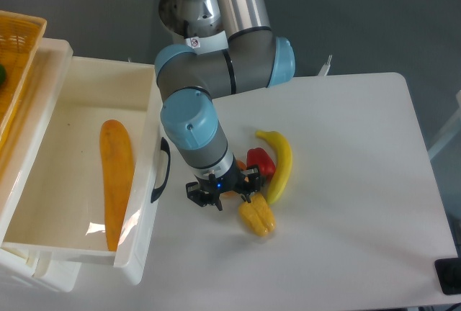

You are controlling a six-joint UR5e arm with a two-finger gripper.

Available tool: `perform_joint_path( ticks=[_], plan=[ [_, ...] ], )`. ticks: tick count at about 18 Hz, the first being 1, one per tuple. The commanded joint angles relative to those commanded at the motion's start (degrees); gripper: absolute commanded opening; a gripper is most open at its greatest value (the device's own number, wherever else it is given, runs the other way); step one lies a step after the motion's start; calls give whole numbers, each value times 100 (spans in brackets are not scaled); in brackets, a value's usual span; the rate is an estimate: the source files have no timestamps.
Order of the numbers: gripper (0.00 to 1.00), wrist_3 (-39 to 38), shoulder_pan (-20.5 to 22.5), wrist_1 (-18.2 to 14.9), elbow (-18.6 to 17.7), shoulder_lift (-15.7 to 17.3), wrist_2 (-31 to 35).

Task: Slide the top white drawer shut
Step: 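Move the open gripper toward the front face of the open white drawer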

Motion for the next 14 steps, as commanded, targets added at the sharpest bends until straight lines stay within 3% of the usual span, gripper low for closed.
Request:
perform_joint_path(
  ticks=[14],
  plan=[
    [64,9,-184,0,-53,79,-141]
  ],
)
